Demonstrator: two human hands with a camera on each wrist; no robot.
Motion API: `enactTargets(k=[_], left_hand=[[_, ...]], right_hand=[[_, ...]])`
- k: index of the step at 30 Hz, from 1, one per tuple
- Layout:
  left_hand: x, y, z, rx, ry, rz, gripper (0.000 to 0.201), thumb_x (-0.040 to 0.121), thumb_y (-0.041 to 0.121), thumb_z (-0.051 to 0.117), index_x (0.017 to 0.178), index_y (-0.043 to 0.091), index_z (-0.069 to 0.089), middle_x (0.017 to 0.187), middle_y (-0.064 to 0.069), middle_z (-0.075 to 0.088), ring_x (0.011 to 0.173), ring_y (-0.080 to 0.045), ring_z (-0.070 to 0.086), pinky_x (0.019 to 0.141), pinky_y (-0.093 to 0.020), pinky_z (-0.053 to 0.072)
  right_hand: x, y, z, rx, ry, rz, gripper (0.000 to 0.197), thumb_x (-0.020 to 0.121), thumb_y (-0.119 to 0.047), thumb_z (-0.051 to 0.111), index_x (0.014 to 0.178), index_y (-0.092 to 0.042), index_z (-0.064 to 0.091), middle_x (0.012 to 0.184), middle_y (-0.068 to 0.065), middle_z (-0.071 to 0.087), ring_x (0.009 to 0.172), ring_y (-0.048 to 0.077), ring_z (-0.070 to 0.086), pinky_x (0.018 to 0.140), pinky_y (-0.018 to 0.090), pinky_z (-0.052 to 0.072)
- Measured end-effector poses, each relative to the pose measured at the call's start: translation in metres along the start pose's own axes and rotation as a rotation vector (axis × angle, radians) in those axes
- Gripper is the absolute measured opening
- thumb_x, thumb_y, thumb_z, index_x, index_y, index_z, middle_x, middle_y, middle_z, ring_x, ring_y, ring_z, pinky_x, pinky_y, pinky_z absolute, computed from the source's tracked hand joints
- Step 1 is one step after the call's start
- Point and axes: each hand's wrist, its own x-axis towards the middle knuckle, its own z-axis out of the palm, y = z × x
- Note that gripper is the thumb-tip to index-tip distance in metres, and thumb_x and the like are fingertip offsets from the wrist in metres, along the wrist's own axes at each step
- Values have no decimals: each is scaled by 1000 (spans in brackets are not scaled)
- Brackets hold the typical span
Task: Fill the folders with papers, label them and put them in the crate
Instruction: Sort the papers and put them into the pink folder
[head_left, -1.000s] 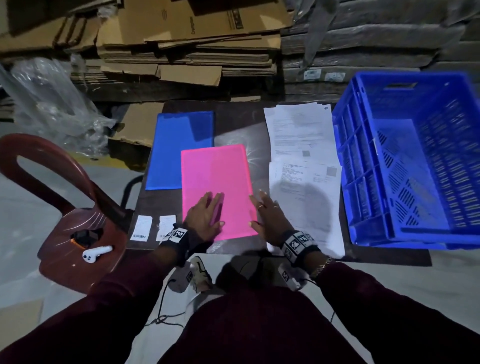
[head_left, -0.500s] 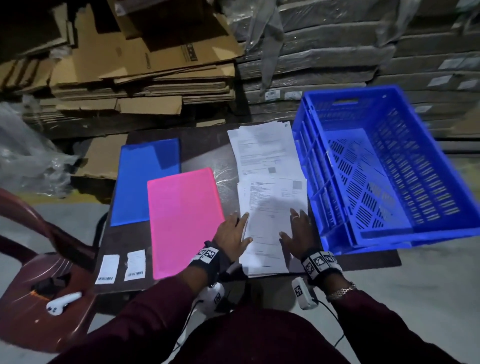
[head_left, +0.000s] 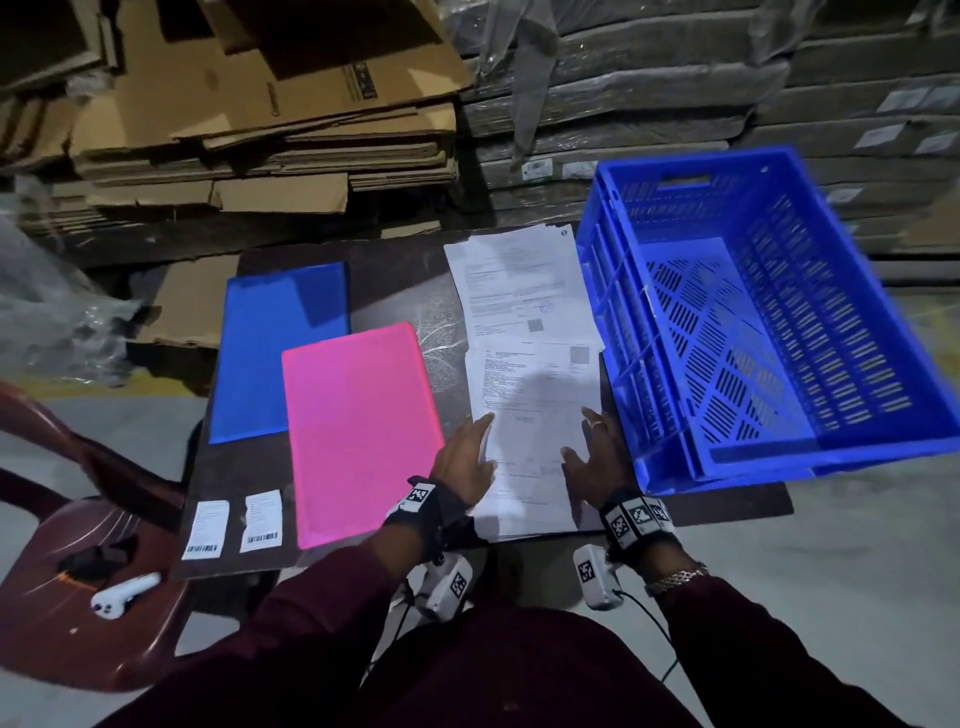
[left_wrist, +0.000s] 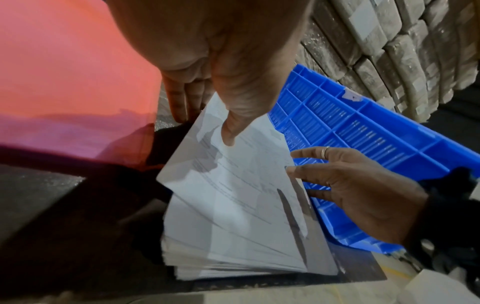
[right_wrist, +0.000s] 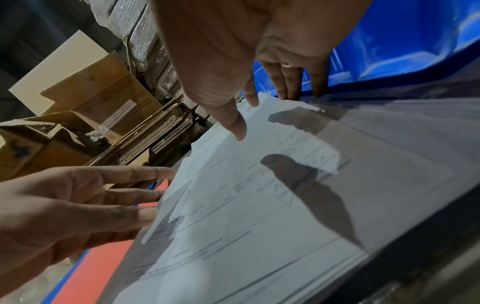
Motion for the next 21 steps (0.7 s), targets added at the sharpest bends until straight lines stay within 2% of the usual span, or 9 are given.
enactTargets(k=[3, 5, 8, 12, 14, 16, 18, 20, 21], left_hand=[[-3, 3, -2, -31, 39, 3, 69, 87, 9, 65, 148, 22, 37, 153, -7, 38, 143, -25, 33, 114, -38, 33], [-4, 2, -3, -35, 85, 12, 66, 86, 6, 62, 146, 22, 42, 152, -5, 41, 141, -24, 36, 113, -34, 33], [-5, 6, -7, -25, 136, 1, 62, 85, 4, 59, 143, 22, 47, 148, -5, 47, 138, -22, 41, 111, -30, 33], [-7, 11, -7, -21, 116, -6, 61, 85, 4, 62, 143, 20, 48, 146, -8, 49, 134, -27, 46, 107, -32, 37], [-8, 13, -8, -31, 113, 2, 61, 85, 3, 63, 142, 19, 48, 146, -8, 49, 132, -28, 47, 106, -33, 39], [-8, 14, -7, -33, 122, 3, 62, 84, 3, 63, 142, 19, 48, 146, -6, 48, 132, -28, 48, 105, -34, 40], [-9, 15, -8, -36, 145, -2, 63, 84, 2, 63, 142, 19, 48, 147, -6, 48, 132, -28, 47, 106, -36, 41], [-10, 15, -9, -61, 177, 7, 63, 82, -2, 61, 141, 18, 49, 144, -7, 50, 130, -28, 49, 106, -39, 42], [-11, 15, -9, -66, 196, 23, 63, 81, -4, 60, 140, 16, 50, 141, -8, 52, 127, -28, 50, 104, -39, 44]], right_hand=[[-1, -7, -3, 88, 46, 1, 56, 87, -5, 65, 140, -13, 48, 150, 4, 35, 132, 19, 49, 106, 35, 44], [1, -5, -1, 86, 64, -1, 55, 86, -10, 66, 138, -17, 49, 149, 4, 38, 134, 20, 46, 108, 42, 44], [3, 0, 3, 37, 48, -23, 62, 83, -29, 65, 141, -30, 44, 154, 2, 36, 145, 20, 30, 115, 49, 33], [0, -2, 1, -187, -18, 13, 62, 91, -26, 64, 148, -22, 40, 160, 5, 26, 150, 19, 15, 122, 41, 15], [2, 0, 3, -144, -54, 19, 59, 90, -23, 64, 145, -22, 43, 158, 5, 30, 149, 18, 20, 122, 41, 20], [3, 1, 5, 120, -82, 61, 53, 88, -11, 65, 137, -22, 49, 152, 3, 39, 143, 19, 36, 111, 42, 40], [2, 1, 6, 352, -68, 109, 49, 89, 3, 60, 131, -18, 51, 145, 3, 44, 136, 19, 45, 88, 33, 55], [1, -2, 2, 432, -33, 115, 46, 90, 9, 56, 130, -13, 52, 140, 5, 47, 132, 16, 47, 70, 18, 54], [2, -4, -1, 425, -5, 99, 45, 90, 9, 57, 130, -11, 53, 137, 6, 50, 130, 16, 49, 68, 13, 53]])
